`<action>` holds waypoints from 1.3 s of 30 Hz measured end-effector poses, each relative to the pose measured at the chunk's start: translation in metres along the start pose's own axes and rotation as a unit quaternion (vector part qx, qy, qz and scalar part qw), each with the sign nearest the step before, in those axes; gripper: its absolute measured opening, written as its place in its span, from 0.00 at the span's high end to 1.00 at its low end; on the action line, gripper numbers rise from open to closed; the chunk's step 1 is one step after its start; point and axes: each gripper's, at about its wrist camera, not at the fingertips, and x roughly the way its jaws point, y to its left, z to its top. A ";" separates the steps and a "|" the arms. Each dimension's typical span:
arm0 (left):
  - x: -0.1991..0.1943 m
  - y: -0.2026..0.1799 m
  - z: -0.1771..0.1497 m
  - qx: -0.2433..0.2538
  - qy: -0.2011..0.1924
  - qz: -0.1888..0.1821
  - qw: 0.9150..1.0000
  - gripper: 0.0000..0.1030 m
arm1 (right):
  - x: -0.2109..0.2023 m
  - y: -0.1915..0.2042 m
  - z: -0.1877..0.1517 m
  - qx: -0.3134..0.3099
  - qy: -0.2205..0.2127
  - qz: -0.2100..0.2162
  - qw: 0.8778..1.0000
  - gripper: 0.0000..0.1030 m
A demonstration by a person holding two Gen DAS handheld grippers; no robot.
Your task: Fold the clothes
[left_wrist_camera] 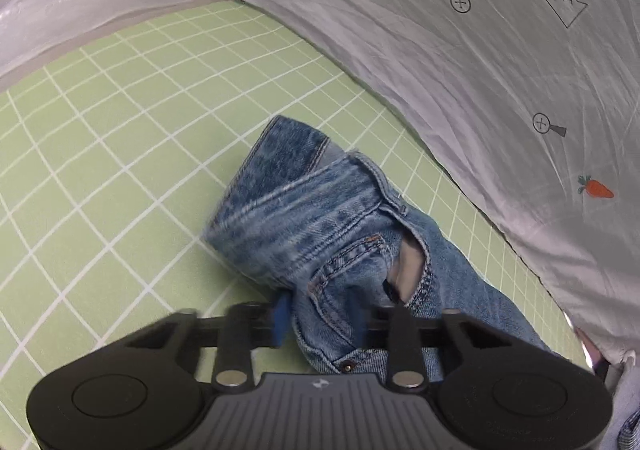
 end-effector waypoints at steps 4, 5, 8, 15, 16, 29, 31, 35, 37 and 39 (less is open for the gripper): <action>-0.012 0.002 0.002 -0.002 -0.017 -0.011 1.000 0.92 | -0.014 -0.014 0.003 0.015 -0.024 0.019 0.999 0.94; -0.019 0.000 0.002 0.005 -0.025 -0.012 1.000 0.92 | -0.021 -0.017 0.003 0.019 -0.036 0.016 0.999 0.94; -0.044 -0.004 0.001 0.027 -0.052 -0.014 0.998 0.92 | -0.047 -0.027 0.008 0.036 -0.074 0.005 0.997 0.94; -0.115 0.027 -0.004 0.027 -0.098 0.002 0.995 0.92 | -0.109 -0.051 0.009 0.028 -0.141 -0.006 0.990 0.95; -0.124 0.038 -0.008 0.023 -0.100 0.011 0.995 0.92 | -0.118 -0.054 0.008 0.025 -0.149 -0.007 0.988 0.95; -0.160 0.179 -0.093 -0.101 -0.026 0.106 0.989 0.91 | -0.155 -0.052 -0.091 -0.081 -0.070 -0.003 0.994 0.94; -0.160 0.184 -0.094 -0.109 -0.020 0.101 0.989 0.88 | -0.152 -0.055 -0.100 -0.073 -0.048 0.001 0.996 0.93; -0.163 0.172 -0.077 -0.085 -0.033 0.107 0.990 0.66 | -0.149 -0.063 -0.101 -0.039 -0.027 0.010 0.999 0.73; -0.162 0.165 -0.065 -0.078 -0.043 0.105 0.991 0.54 | -0.150 -0.063 -0.097 -0.025 -0.033 0.007 0.999 0.61; -0.161 0.157 -0.054 -0.072 -0.061 0.107 0.990 0.44 | -0.149 -0.061 -0.093 -0.017 -0.038 0.002 0.999 0.45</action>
